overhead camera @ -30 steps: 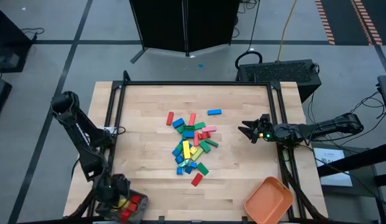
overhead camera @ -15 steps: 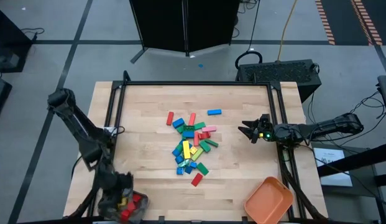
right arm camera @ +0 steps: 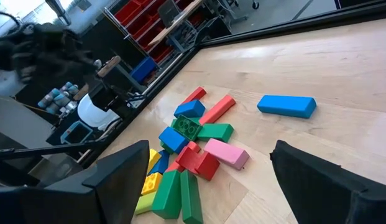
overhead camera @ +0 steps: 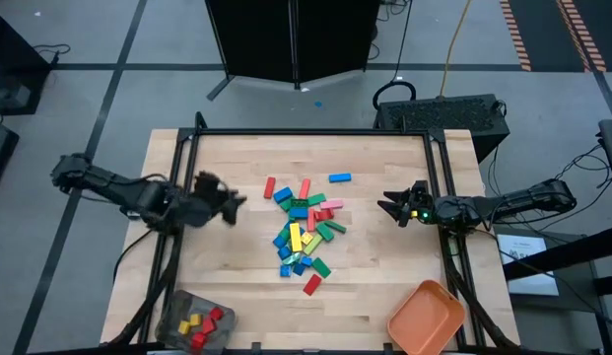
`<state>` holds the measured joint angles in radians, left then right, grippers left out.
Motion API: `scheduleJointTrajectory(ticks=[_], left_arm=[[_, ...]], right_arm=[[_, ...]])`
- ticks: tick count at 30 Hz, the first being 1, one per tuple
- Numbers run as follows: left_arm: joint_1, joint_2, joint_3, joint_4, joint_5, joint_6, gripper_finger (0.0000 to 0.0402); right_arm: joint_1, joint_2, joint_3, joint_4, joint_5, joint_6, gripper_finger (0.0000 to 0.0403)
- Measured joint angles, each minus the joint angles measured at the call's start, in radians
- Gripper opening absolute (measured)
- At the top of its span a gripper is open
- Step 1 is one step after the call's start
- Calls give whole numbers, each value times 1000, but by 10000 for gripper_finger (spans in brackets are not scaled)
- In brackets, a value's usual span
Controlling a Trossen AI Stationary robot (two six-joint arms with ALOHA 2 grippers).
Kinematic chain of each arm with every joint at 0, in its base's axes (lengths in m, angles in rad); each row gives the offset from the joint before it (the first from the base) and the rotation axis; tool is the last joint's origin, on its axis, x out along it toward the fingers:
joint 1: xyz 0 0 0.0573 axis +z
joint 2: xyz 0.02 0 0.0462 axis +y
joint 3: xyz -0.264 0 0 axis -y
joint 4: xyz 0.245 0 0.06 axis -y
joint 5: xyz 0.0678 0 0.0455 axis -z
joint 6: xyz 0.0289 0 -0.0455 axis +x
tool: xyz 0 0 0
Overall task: Sort blocks by size
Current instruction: Put the red rectangular block into the orange bin
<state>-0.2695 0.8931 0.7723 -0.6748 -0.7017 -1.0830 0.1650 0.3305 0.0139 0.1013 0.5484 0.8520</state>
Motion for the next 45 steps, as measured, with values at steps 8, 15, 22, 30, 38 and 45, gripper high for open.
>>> scheduleJointTrajectory(ticks=[8, 15, 22, 30, 38, 45], left_arm=[[318, 272, -1, 127, 27, 58, 199], [437, 550, -1, 366, 181, 105, 199], [473, 722, -1, 463, 241, 103, 199], [510, 835, 2, 518, 323, 130, 199], [526, 861, 4, 504, 380, 174, 186], [524, 860, 5, 472, 413, 247, 89]], right_arm=[[0, 0, 0, -1, 0, -24, 329], [0, 0, 0, -2, 0, -26, 329], [0, 0, 1, -5, 0, -26, 329], [0, 0, 1, -8, -1, -26, 329], [0, 0, 1, -8, -2, -26, 329], [0, 0, 1, -8, -1, -26, 329]])
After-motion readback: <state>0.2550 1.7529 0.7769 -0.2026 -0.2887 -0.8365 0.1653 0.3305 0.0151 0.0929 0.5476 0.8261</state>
